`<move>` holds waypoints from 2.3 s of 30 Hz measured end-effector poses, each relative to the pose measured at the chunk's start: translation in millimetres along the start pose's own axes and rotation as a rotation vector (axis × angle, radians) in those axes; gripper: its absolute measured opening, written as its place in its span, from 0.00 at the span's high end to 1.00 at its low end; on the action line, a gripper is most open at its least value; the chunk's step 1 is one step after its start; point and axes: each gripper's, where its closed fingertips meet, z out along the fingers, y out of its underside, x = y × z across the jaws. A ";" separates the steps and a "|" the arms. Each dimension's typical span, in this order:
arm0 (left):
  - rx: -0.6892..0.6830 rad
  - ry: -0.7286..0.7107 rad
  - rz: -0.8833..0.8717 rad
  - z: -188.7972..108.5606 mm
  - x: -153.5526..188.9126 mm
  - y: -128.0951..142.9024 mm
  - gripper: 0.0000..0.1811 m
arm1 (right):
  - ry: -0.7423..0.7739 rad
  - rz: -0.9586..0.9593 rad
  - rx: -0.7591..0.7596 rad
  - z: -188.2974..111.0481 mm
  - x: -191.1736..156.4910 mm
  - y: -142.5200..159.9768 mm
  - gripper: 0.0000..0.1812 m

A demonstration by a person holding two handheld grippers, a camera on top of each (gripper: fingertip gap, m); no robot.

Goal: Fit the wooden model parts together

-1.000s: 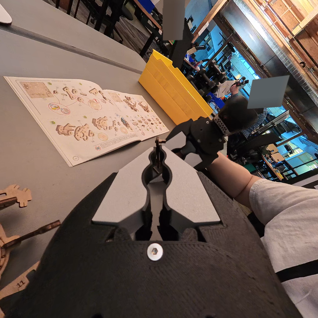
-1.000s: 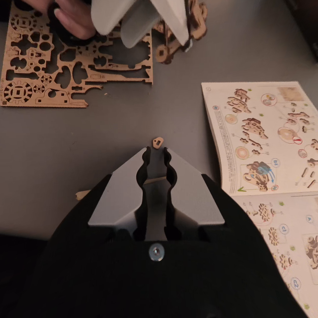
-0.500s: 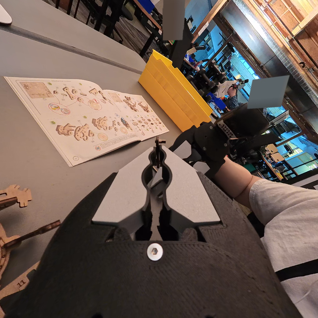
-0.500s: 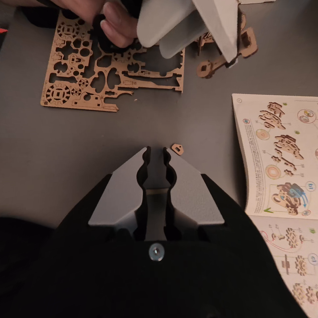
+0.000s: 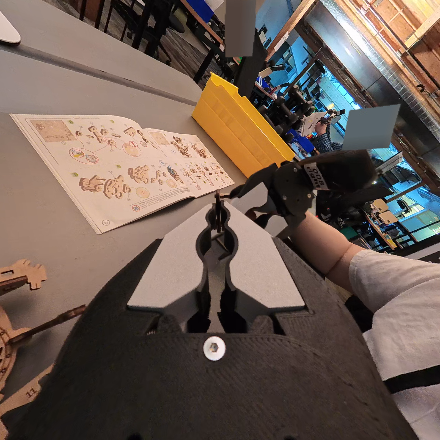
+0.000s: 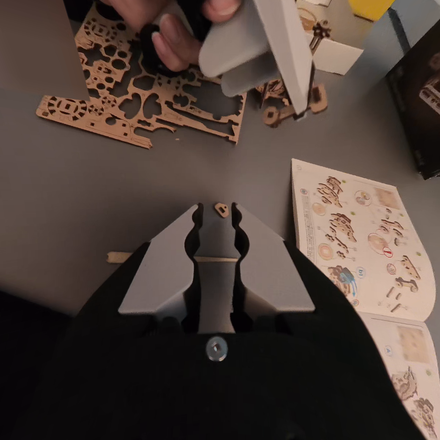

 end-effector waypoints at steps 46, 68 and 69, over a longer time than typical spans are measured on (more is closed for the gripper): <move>0.006 0.043 -0.059 -1.5 2.5 -1.7 1.00 | 0.443 -0.335 0.167 -36.7 54.7 -51.9 0.95; -0.022 0.061 -0.010 3.7 14.1 3.4 1.00 | 0.429 -0.351 0.151 -32.6 43.8 -81.8 0.95; -0.019 0.064 0.004 3.4 14.7 2.4 1.00 | 0.429 -0.343 0.158 -33.3 44.1 -82.6 0.95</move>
